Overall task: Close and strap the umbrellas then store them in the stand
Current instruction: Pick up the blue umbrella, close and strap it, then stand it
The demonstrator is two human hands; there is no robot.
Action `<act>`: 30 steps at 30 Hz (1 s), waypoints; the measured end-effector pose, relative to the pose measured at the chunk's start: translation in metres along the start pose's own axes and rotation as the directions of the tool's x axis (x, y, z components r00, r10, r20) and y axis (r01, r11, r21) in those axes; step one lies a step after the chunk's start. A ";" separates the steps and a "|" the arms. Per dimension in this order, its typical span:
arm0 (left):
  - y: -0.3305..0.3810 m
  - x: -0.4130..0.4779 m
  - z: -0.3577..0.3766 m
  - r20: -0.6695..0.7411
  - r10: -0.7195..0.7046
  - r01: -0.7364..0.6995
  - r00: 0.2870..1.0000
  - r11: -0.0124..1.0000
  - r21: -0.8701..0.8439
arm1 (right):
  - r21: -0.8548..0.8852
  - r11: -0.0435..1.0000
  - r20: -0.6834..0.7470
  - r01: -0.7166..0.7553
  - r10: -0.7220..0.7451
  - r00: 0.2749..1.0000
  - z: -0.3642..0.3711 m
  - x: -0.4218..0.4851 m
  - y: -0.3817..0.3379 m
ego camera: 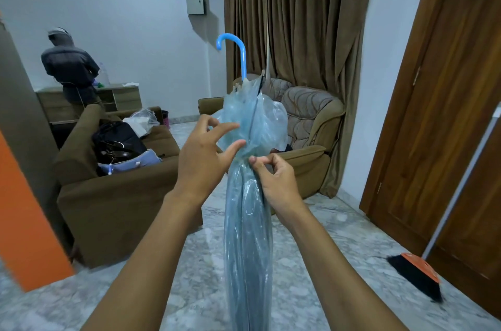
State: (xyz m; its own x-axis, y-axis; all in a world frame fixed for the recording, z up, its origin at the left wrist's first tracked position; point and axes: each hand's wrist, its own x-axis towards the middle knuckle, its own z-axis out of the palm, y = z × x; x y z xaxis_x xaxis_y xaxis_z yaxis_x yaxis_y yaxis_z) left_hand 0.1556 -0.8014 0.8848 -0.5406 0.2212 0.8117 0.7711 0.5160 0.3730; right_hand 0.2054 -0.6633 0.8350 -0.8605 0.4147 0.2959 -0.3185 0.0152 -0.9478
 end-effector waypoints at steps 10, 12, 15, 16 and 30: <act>0.005 0.032 -0.021 0.306 0.059 -0.062 0.950 0.998 0.000 | -0.061 0.997 0.041 -0.043 0.046 0.998 -0.005 -0.010 0.010; 0.003 0.027 -0.027 0.508 0.055 -0.083 0.860 0.996 0.031 | -0.049 0.998 0.048 -0.051 0.053 0.997 -0.006 -0.010 0.008; -0.002 0.021 -0.027 0.525 0.040 -0.085 0.850 0.995 0.061 | -0.039 0.997 0.050 -0.061 0.063 0.997 -0.006 -0.008 0.004; -0.004 0.021 -0.025 0.503 0.032 -0.079 0.863 0.994 0.072 | -0.046 0.997 0.050 -0.064 0.066 0.997 -0.005 -0.008 0.004; -0.019 0.015 -0.002 -0.037 -0.190 0.186 0.981 0.979 -0.089 | -0.007 0.985 0.045 -0.171 0.171 0.984 0.007 -0.014 0.032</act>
State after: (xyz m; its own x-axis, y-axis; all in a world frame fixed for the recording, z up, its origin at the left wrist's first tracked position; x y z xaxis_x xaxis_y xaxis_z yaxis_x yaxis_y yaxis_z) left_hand 0.1339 -0.8097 0.8913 -0.6641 0.0882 0.7424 0.6840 0.4724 0.5558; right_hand 0.2044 -0.6747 0.8016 -0.9194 0.3696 0.1347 -0.1640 -0.0490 -0.9852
